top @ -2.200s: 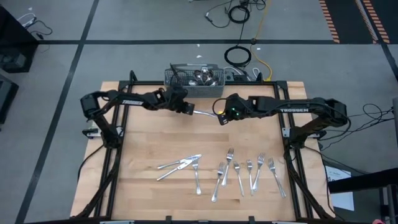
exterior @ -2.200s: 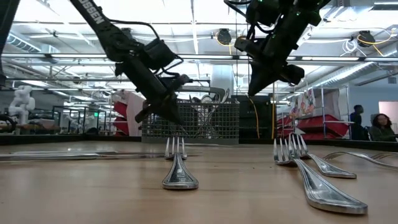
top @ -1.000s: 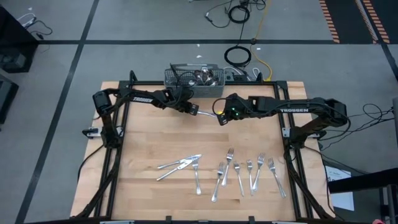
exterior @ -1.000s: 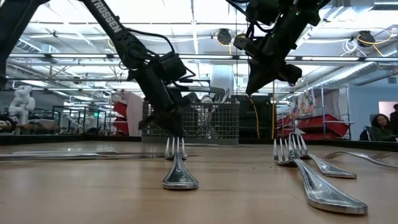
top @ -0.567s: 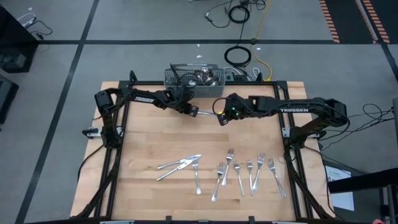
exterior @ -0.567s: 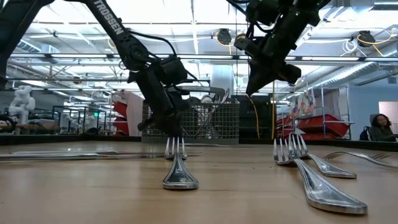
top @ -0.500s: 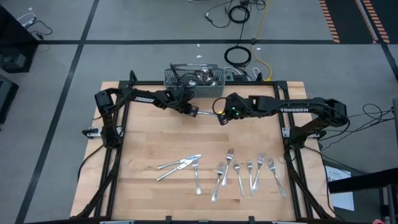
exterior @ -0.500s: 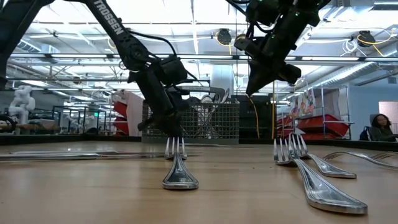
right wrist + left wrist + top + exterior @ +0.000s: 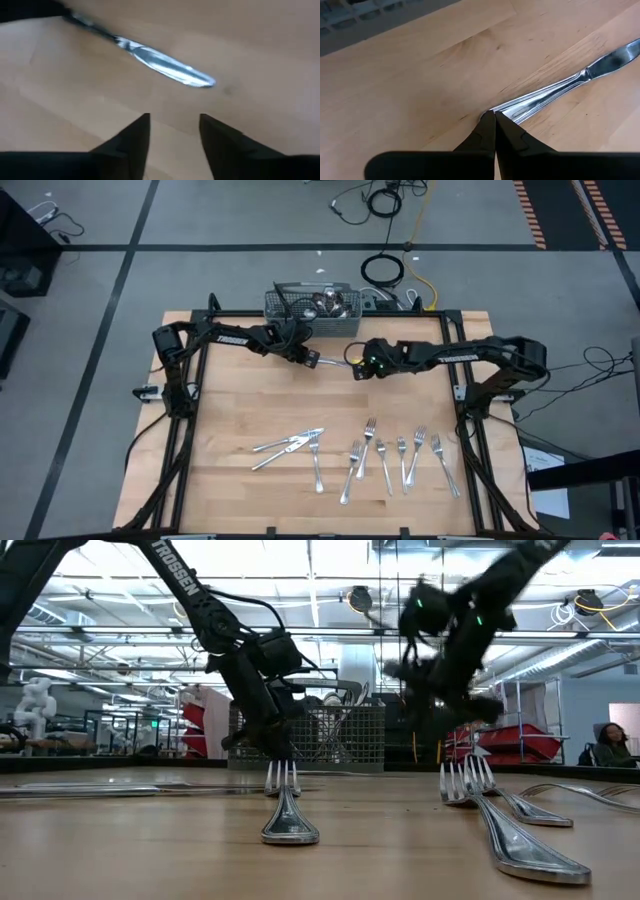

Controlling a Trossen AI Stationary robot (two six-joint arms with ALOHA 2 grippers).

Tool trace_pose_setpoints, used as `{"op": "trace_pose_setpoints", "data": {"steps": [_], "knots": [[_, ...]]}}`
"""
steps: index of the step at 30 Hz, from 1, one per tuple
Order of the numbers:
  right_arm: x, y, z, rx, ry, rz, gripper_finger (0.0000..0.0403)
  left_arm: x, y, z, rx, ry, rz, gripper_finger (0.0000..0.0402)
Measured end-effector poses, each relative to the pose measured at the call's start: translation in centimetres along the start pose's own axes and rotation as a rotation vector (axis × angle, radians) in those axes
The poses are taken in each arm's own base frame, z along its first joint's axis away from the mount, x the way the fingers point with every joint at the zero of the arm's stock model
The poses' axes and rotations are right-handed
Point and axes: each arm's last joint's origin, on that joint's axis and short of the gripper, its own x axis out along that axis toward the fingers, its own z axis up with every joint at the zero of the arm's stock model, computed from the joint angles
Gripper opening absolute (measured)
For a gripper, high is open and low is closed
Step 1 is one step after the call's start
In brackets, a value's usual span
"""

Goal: Sort silverware
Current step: Put the silver knife into the gray utensil holder

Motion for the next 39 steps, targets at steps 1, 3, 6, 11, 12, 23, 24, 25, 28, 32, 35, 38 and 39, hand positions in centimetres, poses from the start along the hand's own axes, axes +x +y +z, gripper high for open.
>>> {"op": "trace_pose_setpoints", "data": {"steps": [1, 3, 6, 11, 12, 23, 24, 25, 28, 32, 35, 38, 39], "knots": [[0.7, -0.7, -0.4, 0.070, 0.005, 0.016, 0.0179, 0.0, 0.0, 0.0, 0.000, 0.001, 0.000, 0.0001], [1.6, -1.9, -0.9, 0.200, -0.009, 0.070, 0.0197, 0.0, 0.0, 0.0, 0.000, 0.003, 0.001, 0.0001], [2.4, -3.3, -1.8, 0.301, -0.047, 0.092, 0.0206, 0.0, 0.0, -0.1, 0.000, 0.004, 0.001, 0.0001], [2.6, -3.8, -2.0, 0.319, -0.101, 0.085, 0.0198, 0.0, 0.0, -0.1, 0.000, 0.005, 0.000, 0.0001], [2.6, -3.8, -1.9, 0.311, -0.110, 0.082, 0.0196, 0.1, 0.0, -0.1, 0.000, 0.006, -0.001, 0.0001], [2.6, -4.8, 0.2, 0.263, -0.175, 0.082, 0.0190, 0.1, 0.1, -0.1, 0.000, 0.007, -0.001, 0.0001], [2.6, -4.8, 0.3, 0.262, -0.182, 0.090, 0.0190, 0.1, 0.1, -0.1, 0.000, 0.007, -0.001, 0.0001], [2.7, -4.8, 0.4, 0.264, -0.185, 0.094, 0.0190, 0.1, 0.1, -0.1, 0.000, 0.007, -0.001, 0.0001], [3.0, -4.9, 0.3, 0.262, -0.178, 0.080, 0.0190, 0.1, 0.1, -0.1, 0.000, 0.007, 0.000, 0.0001], [4.1, -4.8, 0.0, 0.247, -0.172, 0.081, 0.0190, 0.1, 0.1, -0.1, -0.001, 0.007, 0.001, 0.0001], [5.2, -4.4, -0.1, 0.251, -0.175, 0.134, 0.0189, 0.1, 0.1, -0.1, -0.001, 0.006, 0.001, 0.0001], [5.9, -4.0, -0.1, 0.262, -0.177, 0.179, 0.0189, 0.1, 0.1, -0.1, -0.001, 0.006, 0.001, 0.0001], [6.0, -3.9, -0.2, 0.260, -0.178, 0.186, 0.0189, 0.1, 0.1, -0.1, -0.001, 0.006, 0.001, 0.0001]]}}
